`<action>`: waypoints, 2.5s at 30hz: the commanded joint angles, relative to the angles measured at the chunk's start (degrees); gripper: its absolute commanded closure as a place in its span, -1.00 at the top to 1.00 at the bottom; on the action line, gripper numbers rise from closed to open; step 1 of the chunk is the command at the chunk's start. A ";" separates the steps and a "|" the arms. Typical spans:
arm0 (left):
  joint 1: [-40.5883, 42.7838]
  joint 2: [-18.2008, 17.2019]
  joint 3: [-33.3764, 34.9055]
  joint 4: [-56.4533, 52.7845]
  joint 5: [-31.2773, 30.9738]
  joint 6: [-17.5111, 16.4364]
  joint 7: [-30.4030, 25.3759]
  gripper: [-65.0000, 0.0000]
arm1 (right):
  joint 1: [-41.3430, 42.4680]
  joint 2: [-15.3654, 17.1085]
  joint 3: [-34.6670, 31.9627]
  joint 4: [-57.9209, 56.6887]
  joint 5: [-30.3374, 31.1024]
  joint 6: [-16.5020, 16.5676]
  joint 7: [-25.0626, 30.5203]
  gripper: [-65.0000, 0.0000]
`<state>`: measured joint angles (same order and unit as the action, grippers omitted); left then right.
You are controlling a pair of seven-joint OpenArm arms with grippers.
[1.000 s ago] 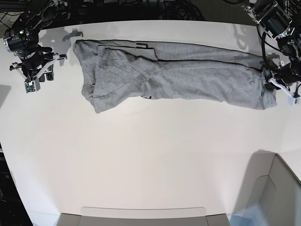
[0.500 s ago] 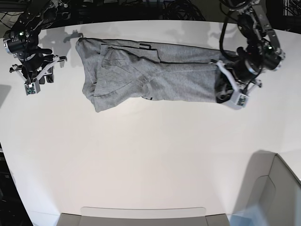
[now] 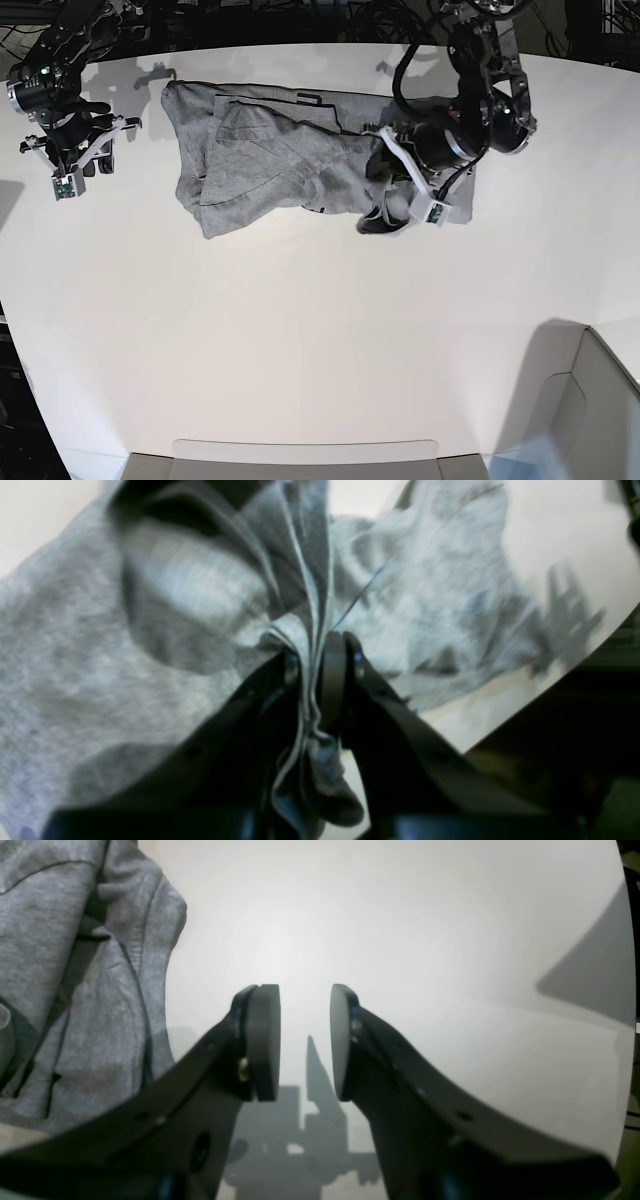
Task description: Fold the T-shirt properly
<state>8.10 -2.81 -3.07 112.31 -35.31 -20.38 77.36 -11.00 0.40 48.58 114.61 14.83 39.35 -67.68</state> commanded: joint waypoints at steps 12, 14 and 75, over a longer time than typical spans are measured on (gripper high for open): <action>-0.49 0.65 0.30 -1.41 -2.62 0.65 2.64 -0.33 | 0.24 0.69 0.17 0.78 0.60 0.65 1.00 -0.44; -0.58 1.71 -0.05 -1.15 -8.34 0.65 2.64 -0.36 | 0.24 0.69 0.17 0.78 0.60 0.65 1.00 -0.44; 5.22 -3.57 -8.93 -1.59 -24.25 0.73 2.64 -0.71 | 5.69 -3.88 -23.48 -25.42 19.41 0.65 -9.29 -1.00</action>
<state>13.63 -6.07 -11.79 109.84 -58.30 -19.68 80.75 -5.87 -4.03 24.73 88.05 33.87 39.35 -77.65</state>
